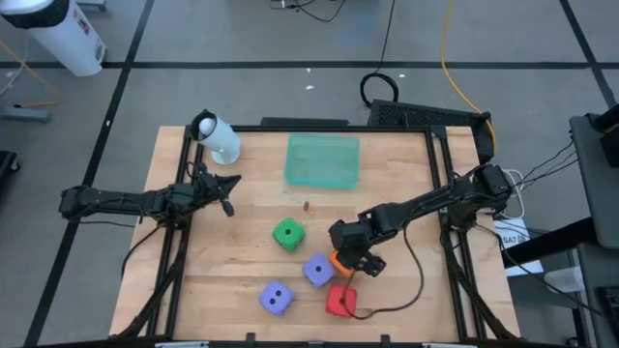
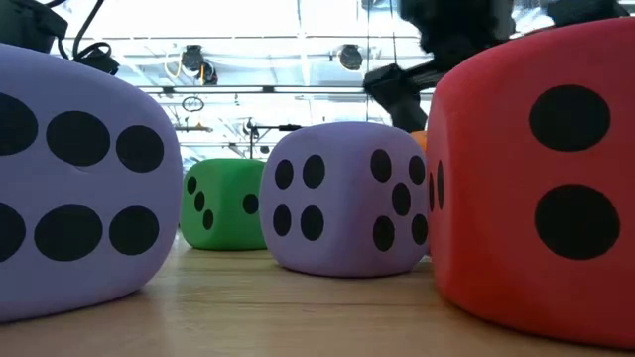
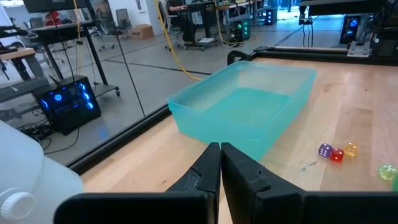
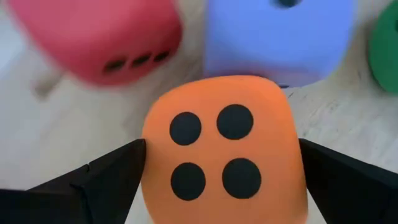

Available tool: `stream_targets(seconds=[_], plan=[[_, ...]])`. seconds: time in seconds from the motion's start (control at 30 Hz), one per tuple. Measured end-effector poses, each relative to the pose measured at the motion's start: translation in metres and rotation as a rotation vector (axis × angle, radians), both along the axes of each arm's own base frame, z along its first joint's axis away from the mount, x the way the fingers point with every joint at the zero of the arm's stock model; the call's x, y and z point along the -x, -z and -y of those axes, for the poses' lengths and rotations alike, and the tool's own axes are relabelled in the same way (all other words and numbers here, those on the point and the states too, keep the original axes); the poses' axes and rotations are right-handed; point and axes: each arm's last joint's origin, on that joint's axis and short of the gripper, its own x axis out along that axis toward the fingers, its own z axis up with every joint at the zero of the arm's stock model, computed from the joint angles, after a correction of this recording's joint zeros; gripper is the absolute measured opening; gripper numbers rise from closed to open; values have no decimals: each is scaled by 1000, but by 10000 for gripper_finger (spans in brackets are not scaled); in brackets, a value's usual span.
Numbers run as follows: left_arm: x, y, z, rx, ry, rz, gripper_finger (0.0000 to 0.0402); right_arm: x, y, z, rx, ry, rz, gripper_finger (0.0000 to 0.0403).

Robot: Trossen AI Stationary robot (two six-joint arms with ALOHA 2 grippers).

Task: Pick & Place Dice
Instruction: Put the big orange dice into the bin

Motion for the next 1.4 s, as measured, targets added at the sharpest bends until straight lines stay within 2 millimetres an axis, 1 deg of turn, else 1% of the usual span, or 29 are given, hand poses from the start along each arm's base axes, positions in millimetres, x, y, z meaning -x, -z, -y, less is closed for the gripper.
stream_targets(seconds=[0.1,0.23,0.47,0.7,0.93,1.0,1.13,1.27,1.4], plan=[[0,0,0,-11,2,-6,26,-5,4,8,-35,124,-25,396],[0,-2,0,-41,7,-6,26,-7,5,21,-72,284,-57,396],[-1,-5,0,-99,16,-10,26,-8,6,32,-118,496,-104,396],[-1,-5,0,-137,21,-34,26,-6,7,37,-127,585,-153,396],[-1,-6,0,-136,21,-31,26,-7,7,38,-144,612,-145,392],[-1,-6,0,-132,20,-28,26,-8,7,40,-156,647,-148,385],[-1,-6,0,-131,20,-26,26,-9,7,44,-171,706,-157,359],[-1,-6,0,-130,20,-25,26,-9,7,44,-172,711,-158,335],[-1,-6,0,-129,20,-23,26,-7,4,44,-174,707,-149,329]])
